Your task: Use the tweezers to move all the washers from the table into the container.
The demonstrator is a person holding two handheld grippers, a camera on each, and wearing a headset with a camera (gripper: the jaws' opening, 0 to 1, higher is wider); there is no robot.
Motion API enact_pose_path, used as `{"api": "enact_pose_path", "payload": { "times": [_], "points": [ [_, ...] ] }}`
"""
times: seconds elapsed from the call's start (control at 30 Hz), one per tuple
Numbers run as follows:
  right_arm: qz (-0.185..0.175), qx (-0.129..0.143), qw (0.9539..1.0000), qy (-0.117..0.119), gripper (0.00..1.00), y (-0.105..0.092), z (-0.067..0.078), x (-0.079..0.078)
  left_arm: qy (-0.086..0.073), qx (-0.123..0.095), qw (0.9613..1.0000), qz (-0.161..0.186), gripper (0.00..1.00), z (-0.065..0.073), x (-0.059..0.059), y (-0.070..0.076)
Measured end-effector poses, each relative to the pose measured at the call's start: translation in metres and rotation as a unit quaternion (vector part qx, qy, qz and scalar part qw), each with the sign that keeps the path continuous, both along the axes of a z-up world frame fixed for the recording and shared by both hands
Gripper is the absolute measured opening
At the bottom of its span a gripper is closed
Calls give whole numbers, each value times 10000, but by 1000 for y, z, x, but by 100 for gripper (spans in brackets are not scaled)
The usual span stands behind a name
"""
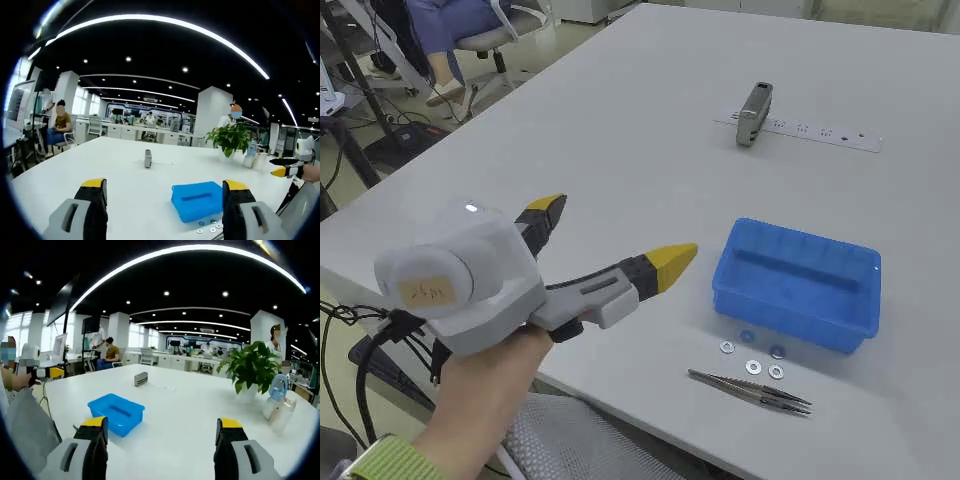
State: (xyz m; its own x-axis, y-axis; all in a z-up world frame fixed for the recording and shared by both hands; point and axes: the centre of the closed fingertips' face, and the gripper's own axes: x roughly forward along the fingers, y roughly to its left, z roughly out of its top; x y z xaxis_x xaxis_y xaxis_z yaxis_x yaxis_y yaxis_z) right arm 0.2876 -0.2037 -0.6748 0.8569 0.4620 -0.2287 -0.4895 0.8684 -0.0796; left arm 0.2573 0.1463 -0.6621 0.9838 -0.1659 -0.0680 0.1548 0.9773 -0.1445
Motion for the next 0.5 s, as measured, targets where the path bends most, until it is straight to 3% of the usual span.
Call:
{"api": "enact_pose_path", "payload": {
  "times": [0.1,0.5],
  "points": [
    [-112,-3,9999,6,88,-5,-1,1,50,31,10000,-56,97,-2,0,-3],
    [12,-112,9998,153,88,0,-7,1,-55,-39,10000,56,97,2,0,3]
  ]
}}
